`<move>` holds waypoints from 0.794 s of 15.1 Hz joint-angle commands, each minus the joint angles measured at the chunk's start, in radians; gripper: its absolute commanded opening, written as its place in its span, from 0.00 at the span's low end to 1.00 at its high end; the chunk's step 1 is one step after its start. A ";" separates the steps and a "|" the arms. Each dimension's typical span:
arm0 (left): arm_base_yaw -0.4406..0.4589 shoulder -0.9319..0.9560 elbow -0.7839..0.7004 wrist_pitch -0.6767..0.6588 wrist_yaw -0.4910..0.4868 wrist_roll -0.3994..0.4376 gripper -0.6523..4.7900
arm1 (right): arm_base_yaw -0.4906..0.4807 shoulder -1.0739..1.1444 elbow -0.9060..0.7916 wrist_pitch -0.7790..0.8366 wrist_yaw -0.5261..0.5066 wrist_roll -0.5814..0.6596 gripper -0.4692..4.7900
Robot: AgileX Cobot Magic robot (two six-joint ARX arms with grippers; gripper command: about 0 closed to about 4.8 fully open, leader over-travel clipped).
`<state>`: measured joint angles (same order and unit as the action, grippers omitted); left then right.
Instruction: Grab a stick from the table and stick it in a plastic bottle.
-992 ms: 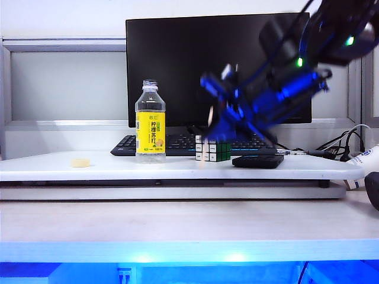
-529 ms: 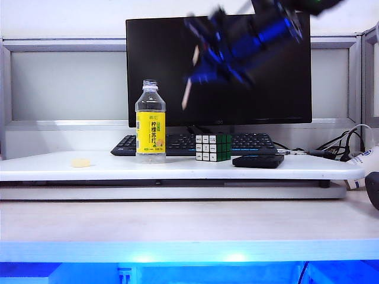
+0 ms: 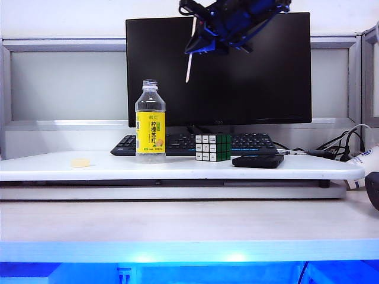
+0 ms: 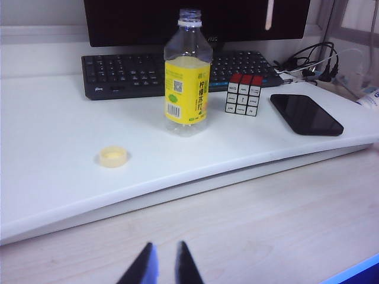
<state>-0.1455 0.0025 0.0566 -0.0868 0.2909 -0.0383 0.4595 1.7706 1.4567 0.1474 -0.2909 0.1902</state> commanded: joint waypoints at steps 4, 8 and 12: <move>0.001 0.001 0.002 0.016 -0.003 0.005 0.22 | 0.016 0.068 0.128 0.002 0.005 -0.038 0.08; 0.001 0.001 0.002 0.015 -0.026 0.005 0.22 | 0.026 0.134 0.244 -0.018 0.008 -0.048 0.08; 0.001 0.001 0.002 0.016 -0.045 0.005 0.22 | 0.059 0.211 0.372 -0.063 0.033 -0.127 0.08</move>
<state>-0.1455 0.0025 0.0566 -0.0864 0.2497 -0.0383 0.5175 1.9781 1.8084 0.0826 -0.2657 0.0811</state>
